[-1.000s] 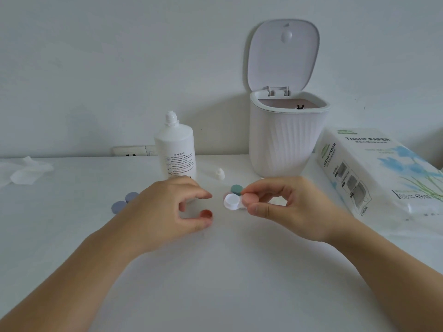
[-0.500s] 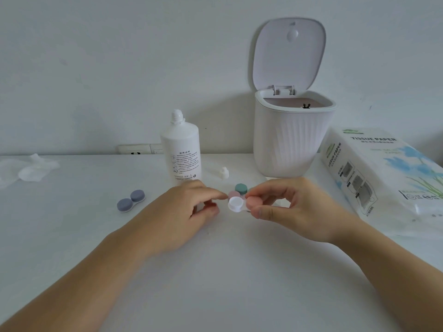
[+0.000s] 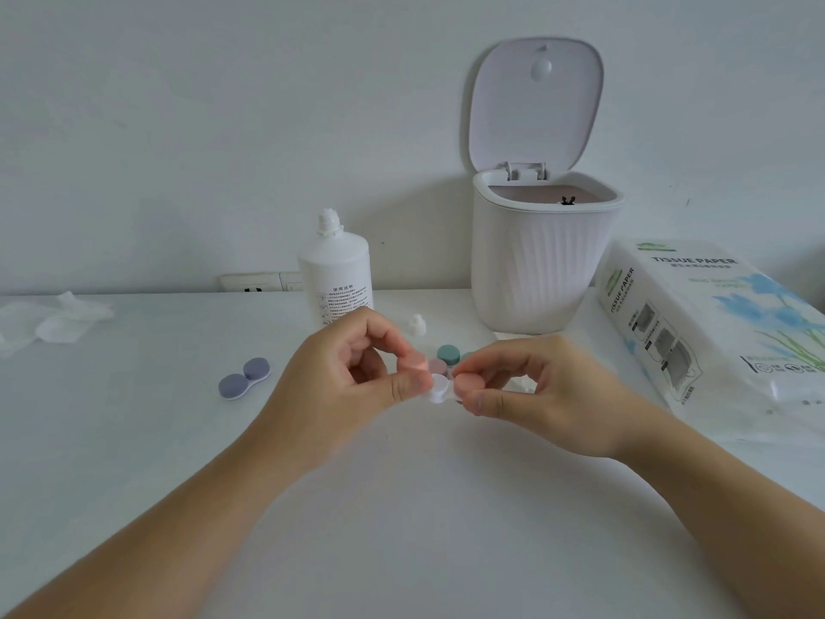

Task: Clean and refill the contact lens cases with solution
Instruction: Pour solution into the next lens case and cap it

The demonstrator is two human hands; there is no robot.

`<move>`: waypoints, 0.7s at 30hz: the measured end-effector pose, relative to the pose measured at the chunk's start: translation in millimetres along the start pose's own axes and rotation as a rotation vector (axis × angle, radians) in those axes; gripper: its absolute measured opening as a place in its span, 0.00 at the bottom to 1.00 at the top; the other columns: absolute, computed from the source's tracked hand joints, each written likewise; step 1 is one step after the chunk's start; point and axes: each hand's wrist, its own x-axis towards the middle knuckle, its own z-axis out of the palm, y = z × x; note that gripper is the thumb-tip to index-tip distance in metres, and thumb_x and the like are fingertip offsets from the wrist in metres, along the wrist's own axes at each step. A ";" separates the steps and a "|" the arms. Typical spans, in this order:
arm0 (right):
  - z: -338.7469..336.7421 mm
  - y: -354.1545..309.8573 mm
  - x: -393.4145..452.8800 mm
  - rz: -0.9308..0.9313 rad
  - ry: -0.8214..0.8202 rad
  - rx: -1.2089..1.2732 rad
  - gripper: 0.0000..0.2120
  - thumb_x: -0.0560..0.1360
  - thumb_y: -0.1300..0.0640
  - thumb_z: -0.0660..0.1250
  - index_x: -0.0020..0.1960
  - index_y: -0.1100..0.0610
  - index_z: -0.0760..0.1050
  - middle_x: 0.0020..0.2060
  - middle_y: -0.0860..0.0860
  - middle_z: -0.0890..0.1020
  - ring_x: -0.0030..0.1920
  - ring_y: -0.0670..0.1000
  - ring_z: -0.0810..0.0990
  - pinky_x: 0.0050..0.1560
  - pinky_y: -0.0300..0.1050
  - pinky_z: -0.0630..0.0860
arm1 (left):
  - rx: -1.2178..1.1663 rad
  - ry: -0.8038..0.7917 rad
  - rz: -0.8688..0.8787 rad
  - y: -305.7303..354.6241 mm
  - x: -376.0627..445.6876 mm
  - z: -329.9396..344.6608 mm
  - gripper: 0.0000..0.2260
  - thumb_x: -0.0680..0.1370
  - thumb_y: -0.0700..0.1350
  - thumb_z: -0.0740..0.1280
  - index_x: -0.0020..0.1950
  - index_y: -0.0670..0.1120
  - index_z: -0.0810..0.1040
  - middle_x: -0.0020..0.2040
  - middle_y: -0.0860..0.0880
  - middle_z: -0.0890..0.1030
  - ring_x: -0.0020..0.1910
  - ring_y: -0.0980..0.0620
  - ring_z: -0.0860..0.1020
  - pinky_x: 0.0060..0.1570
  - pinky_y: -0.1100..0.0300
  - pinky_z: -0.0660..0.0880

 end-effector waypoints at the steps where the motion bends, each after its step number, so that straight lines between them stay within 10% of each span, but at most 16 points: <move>1: 0.3 -0.3 0.1 0.001 -0.002 0.003 0.06 0.76 0.54 0.75 0.51 0.46 0.85 0.46 0.33 0.85 0.44 0.44 0.83 0.49 0.30 0.75 | 0.010 -0.009 0.004 0.4 -0.5 1.5 0.14 0.67 0.58 0.77 0.45 0.54 0.79 0.45 0.53 0.86 0.33 0.50 0.73 0.34 0.52 0.73; 11: 2.8 -2.4 -0.9 0.006 0.000 0.005 0.08 0.75 0.55 0.75 0.53 0.44 0.84 0.44 0.41 0.86 0.45 0.44 0.84 0.50 0.34 0.77 | 0.249 -0.105 0.058 0.2 -4.4 6.8 0.10 0.70 0.49 0.78 0.48 0.56 0.81 0.41 0.67 0.82 0.33 0.59 0.76 0.34 0.72 0.71; 21: 2.5 -5.4 -1.1 0.006 -0.003 0.019 0.10 0.75 0.56 0.76 0.53 0.45 0.84 0.45 0.41 0.86 0.44 0.43 0.83 0.49 0.29 0.74 | 0.229 -0.134 0.075 2.6 -3.4 5.4 0.08 0.70 0.51 0.78 0.47 0.55 0.83 0.47 0.62 0.84 0.36 0.52 0.79 0.37 0.53 0.77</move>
